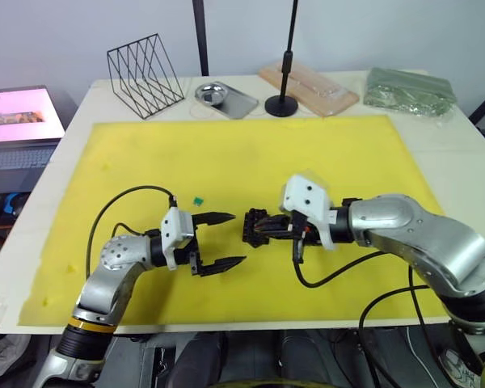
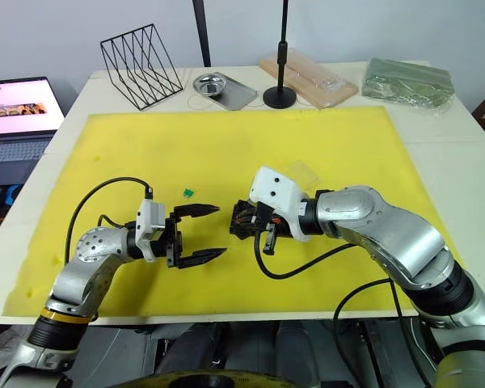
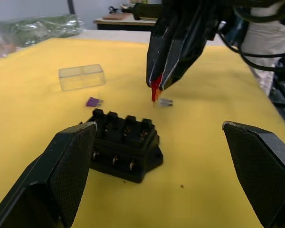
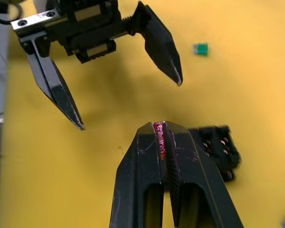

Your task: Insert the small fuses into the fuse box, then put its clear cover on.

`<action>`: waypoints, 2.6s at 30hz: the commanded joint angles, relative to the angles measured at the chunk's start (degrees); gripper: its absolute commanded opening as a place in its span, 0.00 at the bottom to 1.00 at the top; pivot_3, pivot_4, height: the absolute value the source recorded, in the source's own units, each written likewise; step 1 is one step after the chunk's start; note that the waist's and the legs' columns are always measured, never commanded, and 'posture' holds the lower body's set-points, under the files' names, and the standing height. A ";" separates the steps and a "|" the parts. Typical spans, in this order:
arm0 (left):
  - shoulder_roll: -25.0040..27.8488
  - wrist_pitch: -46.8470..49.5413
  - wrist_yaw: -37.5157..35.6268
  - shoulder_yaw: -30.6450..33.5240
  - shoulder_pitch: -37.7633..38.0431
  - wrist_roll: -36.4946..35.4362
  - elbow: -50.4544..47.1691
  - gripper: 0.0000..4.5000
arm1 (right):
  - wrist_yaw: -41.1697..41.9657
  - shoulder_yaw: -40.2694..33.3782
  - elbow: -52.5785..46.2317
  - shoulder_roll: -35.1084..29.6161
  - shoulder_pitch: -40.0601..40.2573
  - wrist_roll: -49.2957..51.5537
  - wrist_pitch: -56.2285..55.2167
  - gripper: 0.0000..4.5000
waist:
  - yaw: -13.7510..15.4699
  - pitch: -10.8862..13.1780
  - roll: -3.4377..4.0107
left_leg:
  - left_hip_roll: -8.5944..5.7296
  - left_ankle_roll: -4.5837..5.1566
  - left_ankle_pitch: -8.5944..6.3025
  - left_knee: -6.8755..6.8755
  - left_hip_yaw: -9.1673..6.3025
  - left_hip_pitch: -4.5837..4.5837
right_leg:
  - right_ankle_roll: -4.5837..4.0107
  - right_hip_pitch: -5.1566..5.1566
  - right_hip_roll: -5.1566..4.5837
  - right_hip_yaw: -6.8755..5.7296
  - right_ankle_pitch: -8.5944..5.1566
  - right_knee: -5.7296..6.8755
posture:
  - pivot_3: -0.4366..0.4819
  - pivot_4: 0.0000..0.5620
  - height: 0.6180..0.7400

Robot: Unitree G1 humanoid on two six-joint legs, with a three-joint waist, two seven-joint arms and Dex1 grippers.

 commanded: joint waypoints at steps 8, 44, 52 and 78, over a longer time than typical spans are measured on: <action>-1.81 -2.27 2.25 -1.48 0.92 2.11 0.45 0.99 | 1.54 0.58 1.11 2.92 -2.25 -3.25 -1.85 0.00 | 0.15 0.00 0.00 | -0.01 0.00 0.00 -0.02 -0.01 0.00 | 0.00 0.02 -0.01 0.00 0.00 -0.01 | 0.48 0.27 1.00; -2.38 -3.52 1.90 -1.98 0.34 2.66 3.09 0.99 | 6.22 3.12 5.71 5.14 0.87 -10.99 -6.79 0.00 | 0.11 0.00 0.00 | 0.00 0.00 0.00 -0.03 -0.01 0.01 | 0.00 0.01 0.00 0.00 0.00 0.00 | 0.48 0.27 1.00; -2.45 -4.04 2.13 -1.97 0.40 2.95 3.26 0.99 | 6.80 3.21 5.97 5.44 1.48 -11.70 -7.10 0.00 | 0.11 0.00 0.00 | 0.00 0.00 0.00 -0.03 -0.01 0.01 | 0.00 0.01 0.00 0.00 0.00 0.00 | 0.48 0.27 1.00; -2.66 -3.58 2.32 -2.33 0.78 3.22 2.88 0.99 | 10.07 4.14 9.11 5.79 3.78 -14.41 -11.62 0.00 | 0.11 0.00 0.00 | 0.00 0.00 0.00 -0.03 -0.01 0.01 | 0.00 0.01 0.00 0.00 0.00 0.00 | 0.48 0.27 1.00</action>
